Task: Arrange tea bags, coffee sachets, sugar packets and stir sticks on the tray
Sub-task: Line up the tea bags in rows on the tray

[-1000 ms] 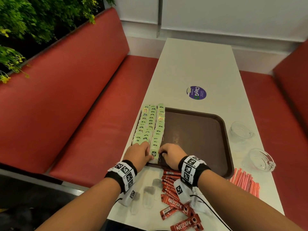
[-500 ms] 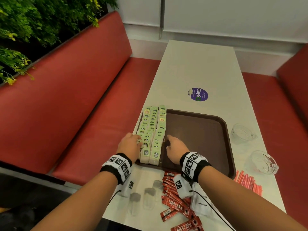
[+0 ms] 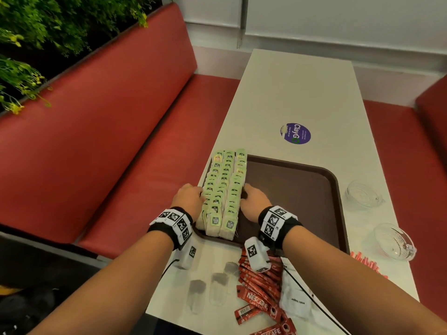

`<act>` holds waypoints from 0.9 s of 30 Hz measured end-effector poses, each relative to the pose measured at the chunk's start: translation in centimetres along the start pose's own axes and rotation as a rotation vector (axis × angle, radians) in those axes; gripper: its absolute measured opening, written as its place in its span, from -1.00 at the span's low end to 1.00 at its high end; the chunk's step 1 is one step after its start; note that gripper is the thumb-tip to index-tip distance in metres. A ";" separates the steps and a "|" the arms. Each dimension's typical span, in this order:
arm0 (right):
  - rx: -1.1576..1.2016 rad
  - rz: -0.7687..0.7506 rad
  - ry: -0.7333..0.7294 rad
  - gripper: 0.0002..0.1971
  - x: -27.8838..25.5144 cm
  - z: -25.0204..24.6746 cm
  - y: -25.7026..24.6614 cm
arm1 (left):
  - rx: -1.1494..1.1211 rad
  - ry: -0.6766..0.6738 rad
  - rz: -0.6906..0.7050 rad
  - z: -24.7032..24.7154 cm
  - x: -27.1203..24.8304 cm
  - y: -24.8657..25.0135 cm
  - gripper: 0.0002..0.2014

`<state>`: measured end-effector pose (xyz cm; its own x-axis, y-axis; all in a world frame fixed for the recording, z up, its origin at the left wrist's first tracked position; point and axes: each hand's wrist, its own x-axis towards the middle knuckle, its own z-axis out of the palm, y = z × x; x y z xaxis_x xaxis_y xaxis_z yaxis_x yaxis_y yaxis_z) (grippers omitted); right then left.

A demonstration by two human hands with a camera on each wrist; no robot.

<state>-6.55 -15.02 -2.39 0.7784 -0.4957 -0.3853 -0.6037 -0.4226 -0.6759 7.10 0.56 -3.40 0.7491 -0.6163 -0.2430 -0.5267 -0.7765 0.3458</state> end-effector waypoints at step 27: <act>0.044 0.009 0.051 -0.34 5.0 -0.7 -0.2 | -0.027 -0.031 0.116 -2.5 5.7 1.8 -0.67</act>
<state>-2.65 -17.93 -3.71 0.7625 -0.5379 -0.3595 -0.6015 -0.3849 -0.7000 11.39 -4.03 -1.90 0.6706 -0.7060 -0.2280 -0.5978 -0.6962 0.3975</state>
